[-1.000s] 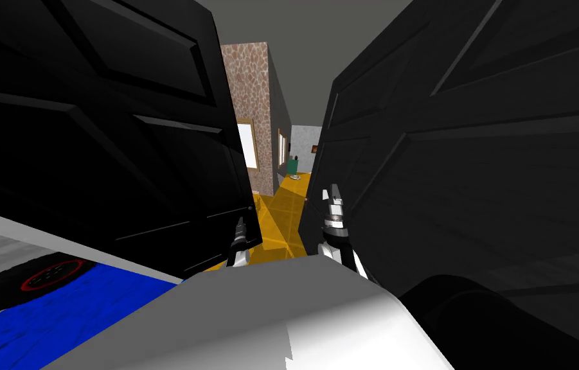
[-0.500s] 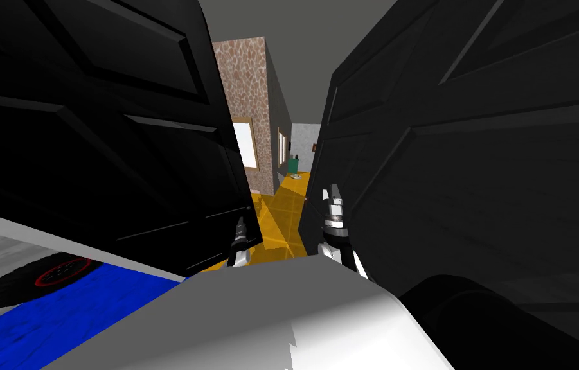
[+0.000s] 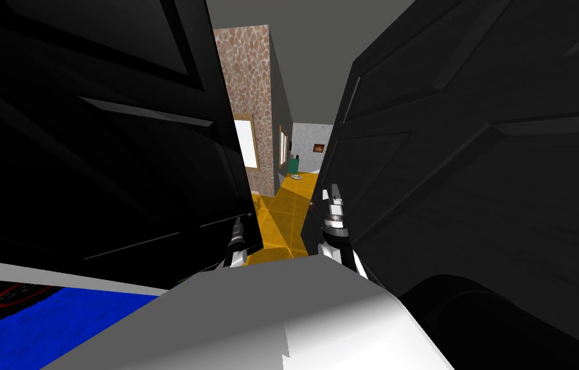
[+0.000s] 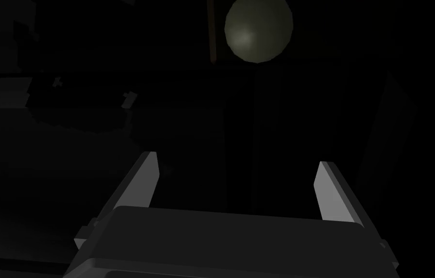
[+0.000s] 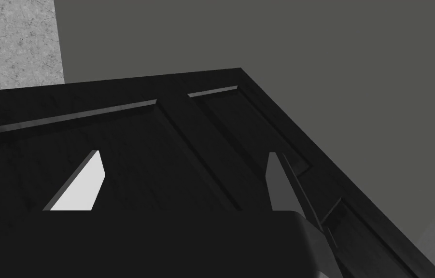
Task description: Push the door open
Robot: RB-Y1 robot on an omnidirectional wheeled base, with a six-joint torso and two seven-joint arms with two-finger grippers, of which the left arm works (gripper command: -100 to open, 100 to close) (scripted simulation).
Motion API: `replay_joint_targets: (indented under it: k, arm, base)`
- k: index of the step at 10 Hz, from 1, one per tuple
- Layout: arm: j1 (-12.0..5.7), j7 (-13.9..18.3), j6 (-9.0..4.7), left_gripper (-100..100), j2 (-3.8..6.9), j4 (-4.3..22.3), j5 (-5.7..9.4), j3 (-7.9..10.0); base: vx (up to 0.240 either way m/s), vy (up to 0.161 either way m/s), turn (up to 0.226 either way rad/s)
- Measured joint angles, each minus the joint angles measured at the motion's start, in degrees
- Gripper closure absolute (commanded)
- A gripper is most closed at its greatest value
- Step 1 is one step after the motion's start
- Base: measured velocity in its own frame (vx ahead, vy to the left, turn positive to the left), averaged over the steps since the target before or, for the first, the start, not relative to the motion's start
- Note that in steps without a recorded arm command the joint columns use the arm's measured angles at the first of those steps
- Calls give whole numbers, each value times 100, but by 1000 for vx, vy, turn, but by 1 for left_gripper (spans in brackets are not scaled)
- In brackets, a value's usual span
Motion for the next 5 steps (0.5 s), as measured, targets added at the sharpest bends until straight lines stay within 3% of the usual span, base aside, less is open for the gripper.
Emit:
replay_joint_targets:
  k: [3, 4, 5]
  arm:
    - [-44, -6, -81, -100, -156, 101, 11, 20]
    - [-72, -21, -146, -100, -243, 205, 23, 46]
    - [-28, -20, -116, -100, -297, 106, 15, 30]
  base:
    - [208, 1, -10]
    - [85, -7, -59]
    - [25, -6, -11]
